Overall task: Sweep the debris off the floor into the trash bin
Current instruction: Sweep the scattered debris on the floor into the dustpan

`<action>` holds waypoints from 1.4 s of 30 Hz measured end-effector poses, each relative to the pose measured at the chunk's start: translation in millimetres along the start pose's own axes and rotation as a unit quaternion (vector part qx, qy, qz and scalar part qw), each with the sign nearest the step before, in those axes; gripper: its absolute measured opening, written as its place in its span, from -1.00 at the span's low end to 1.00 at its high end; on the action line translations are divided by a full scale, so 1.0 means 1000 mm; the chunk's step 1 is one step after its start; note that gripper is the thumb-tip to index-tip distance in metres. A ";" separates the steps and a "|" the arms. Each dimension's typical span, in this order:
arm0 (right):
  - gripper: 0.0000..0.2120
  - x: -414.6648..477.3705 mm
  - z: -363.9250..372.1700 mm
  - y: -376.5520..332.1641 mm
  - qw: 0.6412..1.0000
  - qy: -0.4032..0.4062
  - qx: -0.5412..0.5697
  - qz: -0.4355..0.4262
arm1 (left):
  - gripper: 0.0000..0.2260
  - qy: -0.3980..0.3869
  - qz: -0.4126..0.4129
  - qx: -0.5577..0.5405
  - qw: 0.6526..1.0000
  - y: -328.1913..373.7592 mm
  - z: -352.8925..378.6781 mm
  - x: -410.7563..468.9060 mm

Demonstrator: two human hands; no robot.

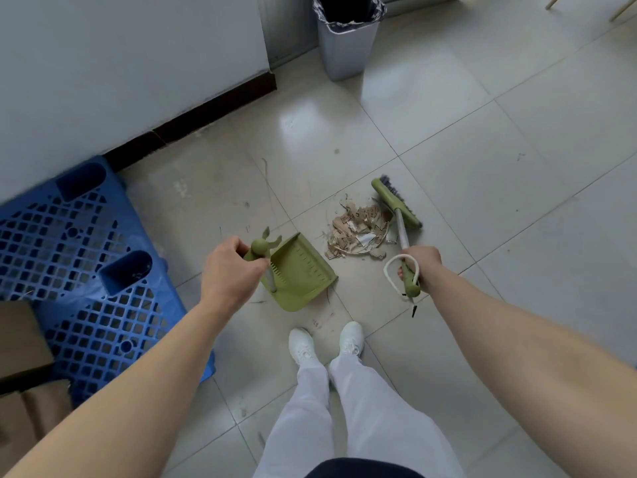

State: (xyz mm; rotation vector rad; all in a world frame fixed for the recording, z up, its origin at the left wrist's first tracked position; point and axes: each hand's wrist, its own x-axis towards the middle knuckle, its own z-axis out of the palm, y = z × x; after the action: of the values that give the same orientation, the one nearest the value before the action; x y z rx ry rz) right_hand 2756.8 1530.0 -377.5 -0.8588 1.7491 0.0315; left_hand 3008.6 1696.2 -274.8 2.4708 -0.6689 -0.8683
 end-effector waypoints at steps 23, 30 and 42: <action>-0.84 0.009 -0.023 -0.016 0.980 -0.081 -0.170 -0.057 | -0.74 0.007 0.049 0.017 0.999 0.025 0.014 0.023; -0.66 -0.028 -0.049 0.017 0.972 -0.097 -0.211 -0.045 | -0.76 0.003 0.045 0.017 0.999 0.031 0.019 0.029; -0.87 -0.048 -0.049 0.044 1.000 0.014 -0.024 0.002 | -0.81 -0.017 0.061 0.032 0.997 0.034 0.020 0.021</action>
State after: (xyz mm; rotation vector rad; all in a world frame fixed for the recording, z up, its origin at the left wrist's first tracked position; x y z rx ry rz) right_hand 2696.5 1566.4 -336.2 -0.8941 1.7822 0.0656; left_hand 2999.9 1652.6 -280.2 2.4468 -0.8624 -0.8550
